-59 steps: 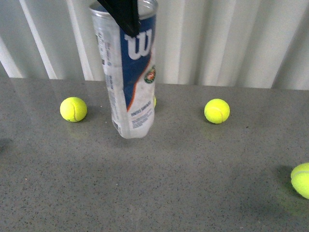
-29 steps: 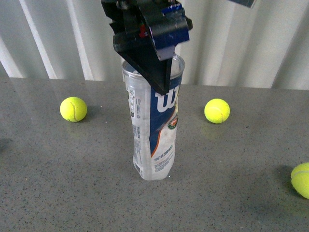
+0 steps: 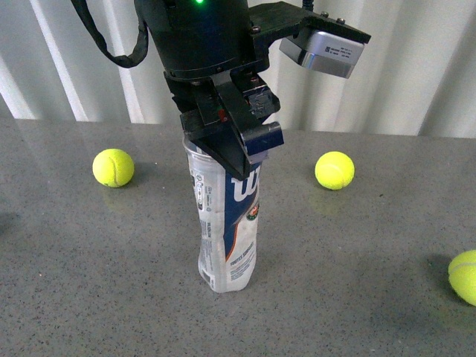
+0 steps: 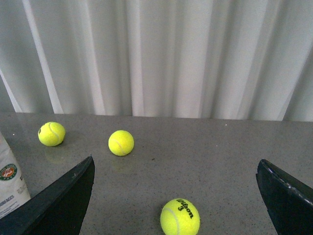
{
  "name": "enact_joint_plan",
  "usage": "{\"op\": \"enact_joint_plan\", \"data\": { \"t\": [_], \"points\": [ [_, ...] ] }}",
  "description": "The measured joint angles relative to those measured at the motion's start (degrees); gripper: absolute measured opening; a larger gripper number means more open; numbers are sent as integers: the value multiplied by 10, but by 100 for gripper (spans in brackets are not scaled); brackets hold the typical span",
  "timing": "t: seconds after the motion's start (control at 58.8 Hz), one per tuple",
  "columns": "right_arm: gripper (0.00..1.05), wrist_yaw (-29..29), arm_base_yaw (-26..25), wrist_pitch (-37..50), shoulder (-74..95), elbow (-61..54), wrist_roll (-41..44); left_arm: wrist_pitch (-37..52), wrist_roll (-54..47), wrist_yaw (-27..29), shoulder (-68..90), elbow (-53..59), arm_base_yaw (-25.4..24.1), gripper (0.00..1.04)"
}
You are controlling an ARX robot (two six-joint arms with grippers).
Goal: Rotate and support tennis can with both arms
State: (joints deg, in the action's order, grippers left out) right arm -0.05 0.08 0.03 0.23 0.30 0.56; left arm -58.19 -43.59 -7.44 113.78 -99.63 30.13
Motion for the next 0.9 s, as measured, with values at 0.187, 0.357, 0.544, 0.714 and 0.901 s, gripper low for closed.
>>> {"op": "enact_joint_plan", "data": {
  "t": [0.187, 0.357, 0.544, 0.714, 0.901],
  "points": [
    [98, 0, 0, 0, 0, 0, 0, 3, 8, 4, 0, -1, -2, 22],
    [98, 0, 0, 0, 0, 0, 0, 1, 9, 3, 0, -1, -5, 48],
    [98, 0, 0, 0, 0, 0, 0, -5, 16, -7, -1, -7, -9, 77],
    [98, 0, 0, 0, 0, 0, 0, -12, 26, -24, -17, -28, -12, 99],
    [98, 0, 0, 0, 0, 0, 0, -15, 38, -61, -59, -38, -9, 98]
  ]
}}
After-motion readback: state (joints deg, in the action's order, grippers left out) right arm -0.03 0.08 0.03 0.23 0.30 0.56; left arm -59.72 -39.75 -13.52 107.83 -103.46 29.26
